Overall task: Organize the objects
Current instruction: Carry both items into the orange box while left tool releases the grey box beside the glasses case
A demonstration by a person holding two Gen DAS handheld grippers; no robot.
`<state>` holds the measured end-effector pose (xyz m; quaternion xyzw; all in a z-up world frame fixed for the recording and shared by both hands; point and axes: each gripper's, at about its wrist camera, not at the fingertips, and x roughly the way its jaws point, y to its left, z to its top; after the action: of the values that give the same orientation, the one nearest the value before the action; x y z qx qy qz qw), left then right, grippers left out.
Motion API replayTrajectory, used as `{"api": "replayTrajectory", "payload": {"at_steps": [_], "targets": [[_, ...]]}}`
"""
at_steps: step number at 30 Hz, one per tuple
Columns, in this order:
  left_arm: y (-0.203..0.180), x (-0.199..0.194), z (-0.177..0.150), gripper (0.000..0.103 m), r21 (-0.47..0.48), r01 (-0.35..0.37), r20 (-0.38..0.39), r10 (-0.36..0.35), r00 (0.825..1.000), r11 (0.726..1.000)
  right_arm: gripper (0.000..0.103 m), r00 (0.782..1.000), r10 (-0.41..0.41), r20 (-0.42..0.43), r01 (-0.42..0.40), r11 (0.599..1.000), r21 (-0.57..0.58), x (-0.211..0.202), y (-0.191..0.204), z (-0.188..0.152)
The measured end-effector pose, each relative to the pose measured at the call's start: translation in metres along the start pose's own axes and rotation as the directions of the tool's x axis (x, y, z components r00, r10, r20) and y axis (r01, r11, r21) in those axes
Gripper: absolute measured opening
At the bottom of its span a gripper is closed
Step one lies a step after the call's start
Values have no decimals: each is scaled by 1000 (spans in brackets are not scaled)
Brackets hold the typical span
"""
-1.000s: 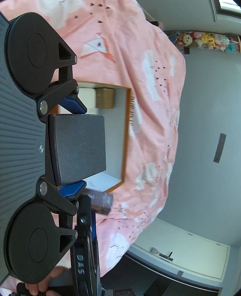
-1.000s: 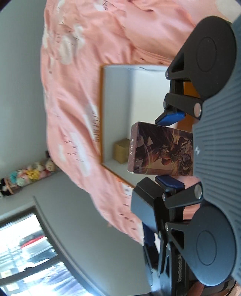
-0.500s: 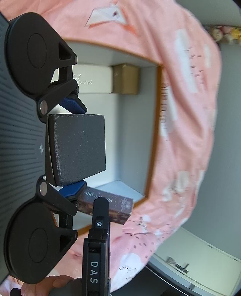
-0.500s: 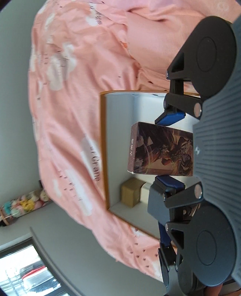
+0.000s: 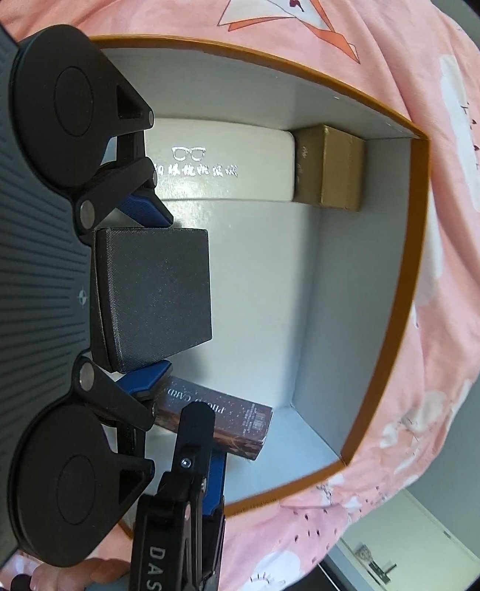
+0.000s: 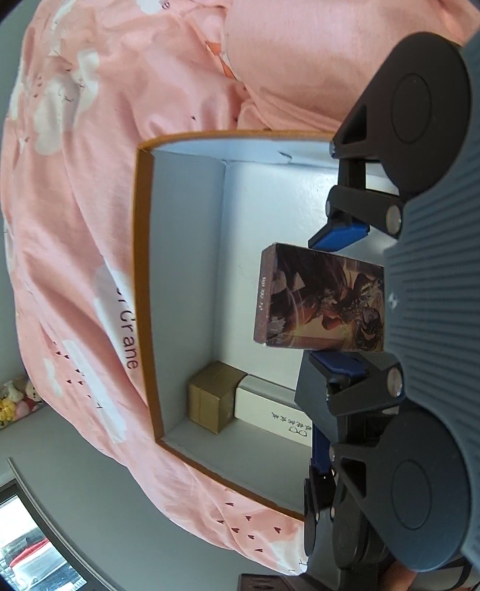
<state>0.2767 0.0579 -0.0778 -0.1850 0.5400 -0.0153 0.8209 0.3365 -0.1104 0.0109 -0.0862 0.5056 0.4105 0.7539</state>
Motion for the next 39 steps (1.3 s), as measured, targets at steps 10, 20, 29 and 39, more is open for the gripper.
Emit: {"api": "replayTrajectory", "payload": {"at_steps": [10,20,29,39], "targets": [[6,8,-3,93,3,-25,-60,25,998,1000,60,997,18,-74,-19,1000,-9,21,-3,3],[-1,-3,-12,94,154,-50,-3,51,999,987,60,991,2,-132,-4,1000,-16,35,-2,3],[4,-33,-17,88,179,-60,99,42,994,982,61,983,-16,-180,14,1000,-12,46,-3,7],[-4,-61,-7,81,152,-78,277,33,960,985,61,955,2,-298,24,996,83,71,-6,13]]}}
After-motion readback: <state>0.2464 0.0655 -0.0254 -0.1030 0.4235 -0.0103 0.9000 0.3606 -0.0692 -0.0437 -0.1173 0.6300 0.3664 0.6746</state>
